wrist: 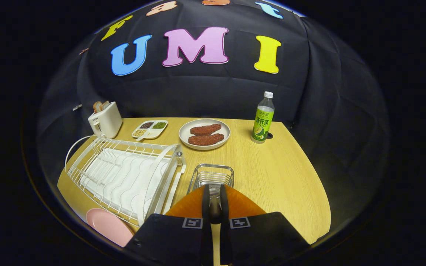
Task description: Take the plate from the dish rack, then take the spoon from the basket and place it into the plate.
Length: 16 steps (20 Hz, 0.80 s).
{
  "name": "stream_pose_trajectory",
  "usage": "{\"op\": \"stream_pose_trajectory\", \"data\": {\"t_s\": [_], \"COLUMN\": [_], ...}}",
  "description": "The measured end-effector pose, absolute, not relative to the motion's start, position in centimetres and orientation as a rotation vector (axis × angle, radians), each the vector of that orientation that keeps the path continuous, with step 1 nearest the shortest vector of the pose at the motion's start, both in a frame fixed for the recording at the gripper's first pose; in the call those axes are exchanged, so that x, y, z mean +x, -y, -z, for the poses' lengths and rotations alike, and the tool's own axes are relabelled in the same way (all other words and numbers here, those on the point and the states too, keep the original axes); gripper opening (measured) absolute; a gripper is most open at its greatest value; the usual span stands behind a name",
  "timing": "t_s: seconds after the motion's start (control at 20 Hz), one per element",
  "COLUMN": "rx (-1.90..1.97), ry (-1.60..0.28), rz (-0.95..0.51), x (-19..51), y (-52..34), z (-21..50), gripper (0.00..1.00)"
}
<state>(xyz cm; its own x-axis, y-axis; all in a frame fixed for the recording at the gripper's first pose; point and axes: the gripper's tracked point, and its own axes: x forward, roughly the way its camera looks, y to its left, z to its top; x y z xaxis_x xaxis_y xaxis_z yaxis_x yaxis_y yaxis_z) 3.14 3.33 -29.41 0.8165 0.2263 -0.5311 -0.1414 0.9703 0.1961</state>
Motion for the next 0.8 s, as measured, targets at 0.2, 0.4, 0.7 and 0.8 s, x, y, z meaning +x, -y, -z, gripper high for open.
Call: {"op": "stream_pose_trajectory", "data": {"t_s": [0.2,0.4,0.7,0.8], "rx": [0.170,0.174,0.235,0.251], "ry": [-0.550,-0.456,-0.422,-0.437], "rz": [-0.196,-0.243,-0.445,-0.531], "x": [3.4,2.2,-3.3,-6.0], "y": [-2.7,-2.3,-7.0,-9.6], "z": [26.5,20.5,14.4,13.9], "gripper": [0.11,0.11,0.11,0.11]}}
